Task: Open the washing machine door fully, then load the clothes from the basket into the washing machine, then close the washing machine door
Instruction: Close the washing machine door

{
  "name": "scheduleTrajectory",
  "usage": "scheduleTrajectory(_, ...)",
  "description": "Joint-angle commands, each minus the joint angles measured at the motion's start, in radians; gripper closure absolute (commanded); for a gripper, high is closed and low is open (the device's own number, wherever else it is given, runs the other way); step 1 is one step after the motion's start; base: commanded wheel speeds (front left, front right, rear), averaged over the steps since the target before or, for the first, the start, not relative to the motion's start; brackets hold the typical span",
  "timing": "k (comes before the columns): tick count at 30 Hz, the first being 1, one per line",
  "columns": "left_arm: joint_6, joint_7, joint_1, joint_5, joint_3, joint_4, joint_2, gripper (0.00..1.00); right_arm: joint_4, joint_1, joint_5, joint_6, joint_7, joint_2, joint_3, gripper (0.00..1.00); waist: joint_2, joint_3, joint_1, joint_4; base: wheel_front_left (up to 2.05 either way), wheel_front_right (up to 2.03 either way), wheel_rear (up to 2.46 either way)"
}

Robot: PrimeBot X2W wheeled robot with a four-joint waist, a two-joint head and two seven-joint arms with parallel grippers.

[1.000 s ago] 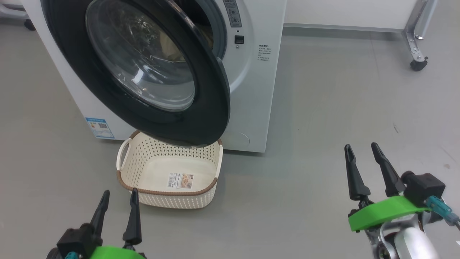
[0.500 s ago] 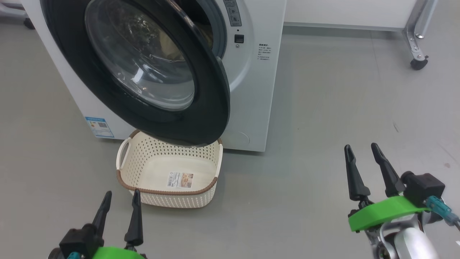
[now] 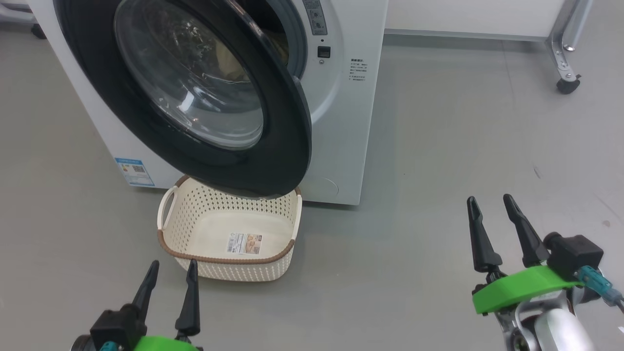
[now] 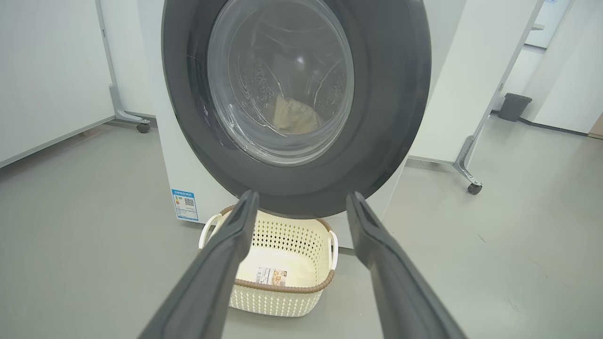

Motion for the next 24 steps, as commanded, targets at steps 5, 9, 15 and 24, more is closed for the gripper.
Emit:
scheduleTrajectory(5, -0.003, -0.011, -0.056, 0.010, 0.043, -0.027, 0.012, 0.00, -0.028, -0.033, 0.000, 0.003, -0.010, -0.001, 0.018, 0.00, 0.0000, 0.001, 0.0000, 0.002, 0.00, 0.00, 0.00)
scheduleTrajectory(9, -0.003, -0.011, -0.057, 0.011, 0.045, -0.027, 0.010, 0.00, -0.028, -0.034, 0.002, 0.003, -0.010, -0.001, 0.019, 0.00, 0.0000, 0.001, 0.0000, 0.004, 0.00, 0.00, 0.00)
scheduleTrajectory(15, -0.003, -0.011, -0.058, 0.011, 0.045, -0.026, 0.010, 0.00, -0.027, -0.036, 0.003, 0.003, -0.010, -0.001, 0.020, 0.00, 0.0000, 0.001, 0.0000, 0.005, 0.00, 0.00, 0.00)
scheduleTrajectory(24, -0.003, -0.011, -0.060, 0.012, 0.040, -0.025, 0.010, 0.00, -0.025, -0.035, 0.002, 0.003, -0.010, -0.001, 0.025, 0.55, 0.0000, 0.002, 0.0000, 0.008, 0.00, 0.00, 0.00)
